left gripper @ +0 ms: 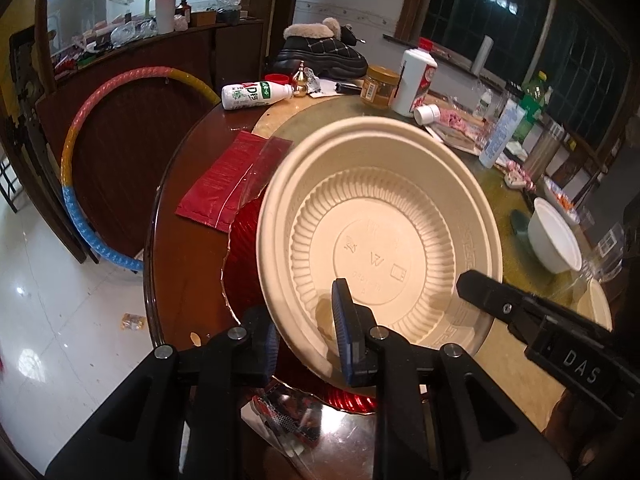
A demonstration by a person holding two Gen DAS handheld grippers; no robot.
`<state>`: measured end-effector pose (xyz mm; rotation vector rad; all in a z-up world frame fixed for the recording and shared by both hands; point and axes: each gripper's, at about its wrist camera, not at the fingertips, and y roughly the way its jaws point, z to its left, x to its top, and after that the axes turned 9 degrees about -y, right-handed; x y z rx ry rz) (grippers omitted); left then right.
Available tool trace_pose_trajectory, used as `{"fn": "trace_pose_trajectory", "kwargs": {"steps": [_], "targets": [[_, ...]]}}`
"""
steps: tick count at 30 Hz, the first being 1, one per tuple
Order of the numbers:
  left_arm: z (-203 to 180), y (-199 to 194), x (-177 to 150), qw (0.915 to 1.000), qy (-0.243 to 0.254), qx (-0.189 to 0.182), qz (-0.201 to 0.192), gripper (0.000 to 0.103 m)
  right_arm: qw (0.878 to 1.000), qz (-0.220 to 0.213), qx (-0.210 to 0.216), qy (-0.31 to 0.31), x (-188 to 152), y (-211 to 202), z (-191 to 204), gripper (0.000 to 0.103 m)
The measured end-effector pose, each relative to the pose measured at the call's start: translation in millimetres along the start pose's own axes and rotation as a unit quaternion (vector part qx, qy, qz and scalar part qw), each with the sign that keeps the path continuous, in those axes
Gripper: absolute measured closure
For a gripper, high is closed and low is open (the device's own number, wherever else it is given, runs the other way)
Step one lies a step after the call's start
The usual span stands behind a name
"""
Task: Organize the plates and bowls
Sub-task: 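Lower the beige bowl into the white bowl on the stack with both tools, then open both tools to release the beige bowl, then move both tools to the white bowl on the gold mat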
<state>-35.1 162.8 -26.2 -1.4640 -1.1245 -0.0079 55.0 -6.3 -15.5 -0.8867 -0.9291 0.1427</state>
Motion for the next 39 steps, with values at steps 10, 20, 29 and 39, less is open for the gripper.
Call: {"fn": "trace_pose_trajectory", "kwargs": {"steps": [10,20,29,39], "targets": [[8.0,-1.5,4.0,0.9994,-0.034,-0.003,-0.008,0.08,1.0,0.0,-0.005,-0.001,0.1,0.1,-1.0,0.076],[29.0,-17.7,11.6,0.9931,-0.104,-0.016,-0.053,0.056,1.0,-0.022,-0.018,0.008,2.3,-7.0,-5.3,0.045],[11.6,-39.6,18.4,0.9884,-0.106,-0.036,-0.103,0.03,0.994,-0.071,-0.028,0.077,8.6,-32.1,-33.4,0.032],[-116.8,-26.3,17.1,0.9904,0.059,-0.122,-0.027,0.02,0.969,-0.117,-0.047,0.213,-8.8,-97.8,-120.8,0.022]]}}
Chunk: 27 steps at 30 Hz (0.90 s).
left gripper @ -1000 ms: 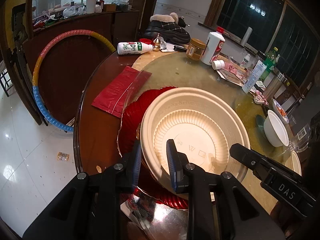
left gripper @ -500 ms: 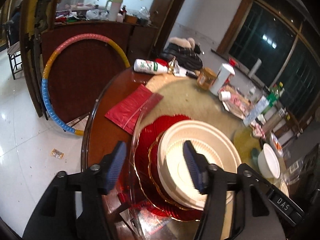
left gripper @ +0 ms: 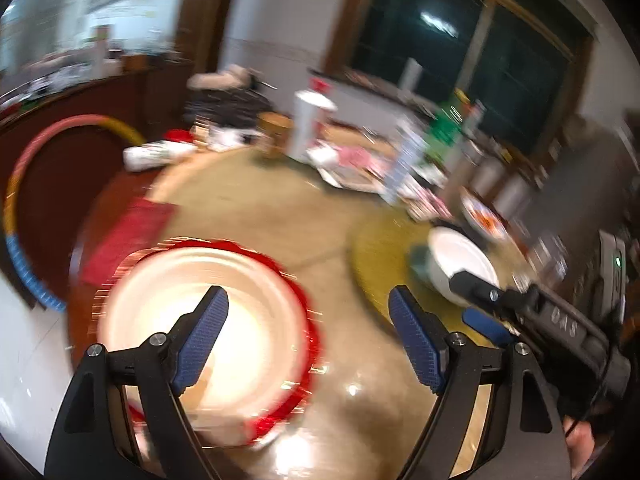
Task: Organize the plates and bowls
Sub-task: 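Move both tools to the white bowl on the gold mat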
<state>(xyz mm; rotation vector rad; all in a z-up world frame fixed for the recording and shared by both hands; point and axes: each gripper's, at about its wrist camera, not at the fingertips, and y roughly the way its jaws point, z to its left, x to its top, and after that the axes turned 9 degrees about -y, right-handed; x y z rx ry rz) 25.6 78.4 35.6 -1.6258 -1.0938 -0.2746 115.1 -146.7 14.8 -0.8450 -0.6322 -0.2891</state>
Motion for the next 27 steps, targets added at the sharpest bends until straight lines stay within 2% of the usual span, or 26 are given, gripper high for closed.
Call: {"fn": "trace_pose_trajectory", "kwargs": {"steps": [4,7,9,13,19,27], "targets": [[-47.8,40.2,0.5,0.9961,0.031,-0.029,0.077,0.02,0.996,0.002,-0.03,0.082,8.4,-20.2,-59.7,0.019],[-69.6,72.8,2.3,0.9914,0.025,-0.027,0.125,0.02,0.99,0.013,-0.053,0.13,16.5,-30.3,-97.9,0.017],[-80.8,90.7,3.4,0.9896,0.016,-0.02,0.141,0.02,0.988,0.014,-0.054,0.144,24.4,-36.3,-115.3,0.017],[-101.0,120.7,7.4,0.9883,-0.006,-0.005,0.152,0.02,0.988,0.009,-0.058,0.145,48.5,-44.8,-138.2,0.017],[-131.2,148.8,3.7,0.987,-0.01,-0.006,0.16,0.02,0.987,0.005,-0.088,0.131,82.1,-42.9,-166.1,0.017],[-152.7,185.1,-9.4,0.9846,-0.008,0.007,0.174,0.02,0.985,0.021,-0.111,0.129,91.6,-16.1,-186.8,0.018]]}}
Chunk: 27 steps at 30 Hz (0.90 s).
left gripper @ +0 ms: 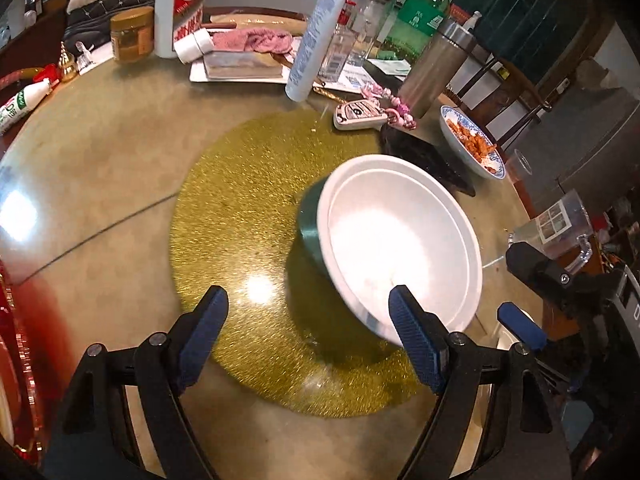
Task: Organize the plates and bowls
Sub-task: 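Move both tools to the white bowl on the gold mat, then grasp the rim of the white bowl on the gold mat with both tools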
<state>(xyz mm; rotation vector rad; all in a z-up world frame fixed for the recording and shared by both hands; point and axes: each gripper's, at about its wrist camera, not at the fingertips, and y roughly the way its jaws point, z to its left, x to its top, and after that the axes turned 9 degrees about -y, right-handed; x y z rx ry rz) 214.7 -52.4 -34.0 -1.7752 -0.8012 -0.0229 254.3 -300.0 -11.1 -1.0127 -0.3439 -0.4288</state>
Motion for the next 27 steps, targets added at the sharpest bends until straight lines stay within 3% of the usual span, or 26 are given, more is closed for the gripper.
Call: {"fn": "trace_pose_trajectory", "kwargs": {"steps": [11,13,14,15,16,18,27], "targets": [[-4.8,23.6,7.3,0.9996,-0.007,0.021,-0.016,0.021,0.998,0.034,-0.054,-0.007,-2.7,31.9,1.2,0.033],[-3.9,25.7,7.6,0.9995,-0.006,0.025,-0.015,0.031,0.998,0.041,-0.056,-0.003,-5.1,37.4,0.6,0.046],[-6.1,28.0,7.3,0.9991,0.01,0.039,-0.014,0.049,0.997,0.044,-0.056,0.0,-6.9,40.1,-0.2,0.052],[-8.3,29.9,6.5,0.9982,0.026,0.052,-0.011,0.073,0.997,0.044,-0.057,0.001,-8.6,41.2,0.1,0.066],[-9.7,31.8,5.3,0.9974,0.039,0.061,-0.005,0.081,0.997,0.046,-0.06,0.0,-11.3,42.6,0.9,0.084],[-7.1,29.3,3.5,0.9971,0.047,0.059,-0.004,0.085,0.998,0.049,-0.05,-0.004,-15.3,42.6,3.6,0.091],[15.8,-18.6,-14.0,0.9945,0.064,0.065,-0.05,0.086,0.998,0.025,-0.034,-0.038,-57.2,17.2,32.7,0.091]]}}
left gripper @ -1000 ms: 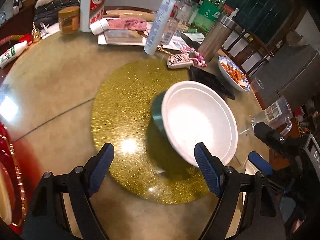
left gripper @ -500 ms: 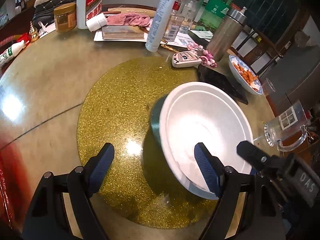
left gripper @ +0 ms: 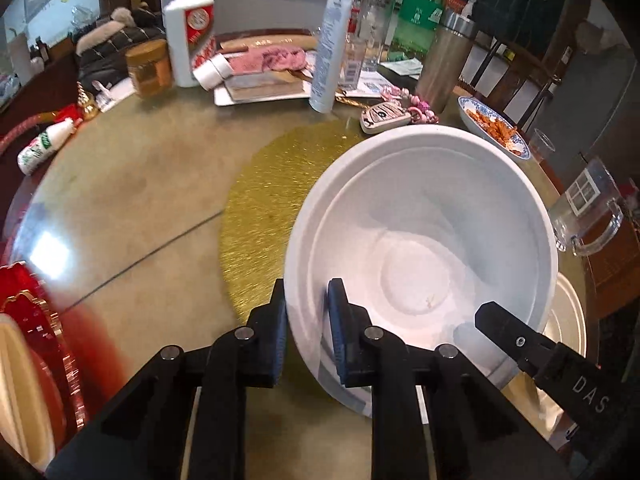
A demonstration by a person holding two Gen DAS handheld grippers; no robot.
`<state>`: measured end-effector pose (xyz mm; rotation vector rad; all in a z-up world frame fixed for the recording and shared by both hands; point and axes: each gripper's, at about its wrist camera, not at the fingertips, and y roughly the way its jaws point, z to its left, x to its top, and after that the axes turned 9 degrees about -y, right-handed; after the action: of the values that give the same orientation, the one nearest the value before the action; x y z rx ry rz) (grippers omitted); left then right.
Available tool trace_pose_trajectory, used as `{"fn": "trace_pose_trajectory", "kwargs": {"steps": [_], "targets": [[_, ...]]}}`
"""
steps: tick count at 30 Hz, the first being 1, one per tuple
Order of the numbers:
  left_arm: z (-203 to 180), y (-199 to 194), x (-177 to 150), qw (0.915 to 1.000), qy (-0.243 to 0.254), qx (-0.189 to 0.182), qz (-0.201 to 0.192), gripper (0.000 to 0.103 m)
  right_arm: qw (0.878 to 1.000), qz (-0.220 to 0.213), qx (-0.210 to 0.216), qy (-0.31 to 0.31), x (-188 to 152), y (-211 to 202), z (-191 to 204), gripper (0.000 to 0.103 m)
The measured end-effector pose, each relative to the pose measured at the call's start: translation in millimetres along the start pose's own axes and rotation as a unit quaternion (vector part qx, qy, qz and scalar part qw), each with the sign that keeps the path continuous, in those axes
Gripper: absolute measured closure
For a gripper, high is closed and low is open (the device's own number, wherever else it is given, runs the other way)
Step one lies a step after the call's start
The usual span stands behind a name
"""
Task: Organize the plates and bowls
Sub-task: 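Grasp the rim of the white bowl on the gold mat with both tools, then lift the white bowl and carry it over the red plate stack with both tools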
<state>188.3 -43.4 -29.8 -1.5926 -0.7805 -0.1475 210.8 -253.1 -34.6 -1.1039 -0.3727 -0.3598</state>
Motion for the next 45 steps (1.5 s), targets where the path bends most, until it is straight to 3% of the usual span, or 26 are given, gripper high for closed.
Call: {"fn": "trace_pose_trajectory", "kwargs": {"steps": [6,17,45], "targets": [[16.3,-23.5,-19.1,0.9994,0.013,0.018,-0.027,0.086,1.0,-0.011,0.015,-0.018,-30.7,-16.0,19.0,0.091],[34.3,-35.4,-46.3,0.9989,0.026,0.025,-0.031,0.086,0.999,-0.015,0.019,-0.03,-73.7,-24.3,29.1,0.091],[52.7,-59.7,-65.5,0.9978,0.03,0.031,-0.05,0.086,0.996,-0.021,-0.001,-0.085,-97.0,-28.1,49.9,0.093]]}}
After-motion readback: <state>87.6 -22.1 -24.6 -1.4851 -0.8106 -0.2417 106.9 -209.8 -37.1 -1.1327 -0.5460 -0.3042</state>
